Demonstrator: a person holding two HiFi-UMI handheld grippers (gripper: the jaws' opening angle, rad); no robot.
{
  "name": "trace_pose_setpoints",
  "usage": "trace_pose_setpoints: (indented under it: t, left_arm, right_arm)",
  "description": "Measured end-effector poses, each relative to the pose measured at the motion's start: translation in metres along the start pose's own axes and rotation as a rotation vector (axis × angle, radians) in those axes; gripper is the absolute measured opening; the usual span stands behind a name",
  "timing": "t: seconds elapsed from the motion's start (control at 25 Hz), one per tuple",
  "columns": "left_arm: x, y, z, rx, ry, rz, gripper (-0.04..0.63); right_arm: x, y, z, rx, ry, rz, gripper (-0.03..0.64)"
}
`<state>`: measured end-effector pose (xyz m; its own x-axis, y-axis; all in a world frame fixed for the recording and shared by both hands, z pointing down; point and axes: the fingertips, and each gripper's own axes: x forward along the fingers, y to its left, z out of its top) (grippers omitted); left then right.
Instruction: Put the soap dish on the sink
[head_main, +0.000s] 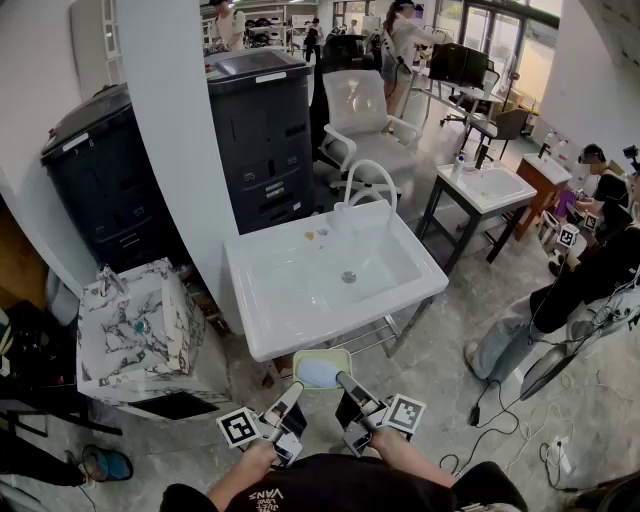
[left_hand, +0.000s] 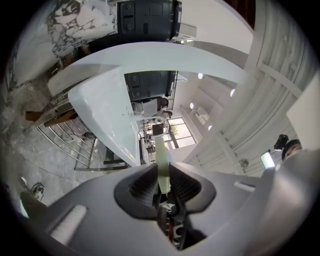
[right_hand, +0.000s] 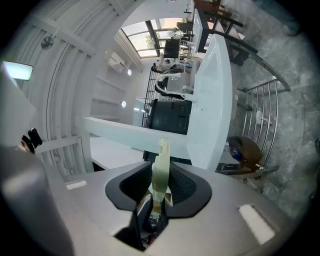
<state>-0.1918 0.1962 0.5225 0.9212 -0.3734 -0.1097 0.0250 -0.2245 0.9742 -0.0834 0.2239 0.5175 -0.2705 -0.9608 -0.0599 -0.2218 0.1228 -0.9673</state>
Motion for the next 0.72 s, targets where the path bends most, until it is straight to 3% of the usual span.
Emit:
trace_pose_setpoints:
  t: [0.36, 0.72]
  left_arm:
    - [0.015, 0.0, 0.012, 0.02, -0.02, -0.024, 0.118]
    - [0.078, 0.004, 0.032, 0.039, -0.117, -0.005, 0.118]
  right_arm:
    - [0.02, 0.009, 0.015, -0.037, 0.035, 0.07, 0.092]
    - [0.057, -0.006, 0.077, -0.044, 0.137, 0.084, 0.092]
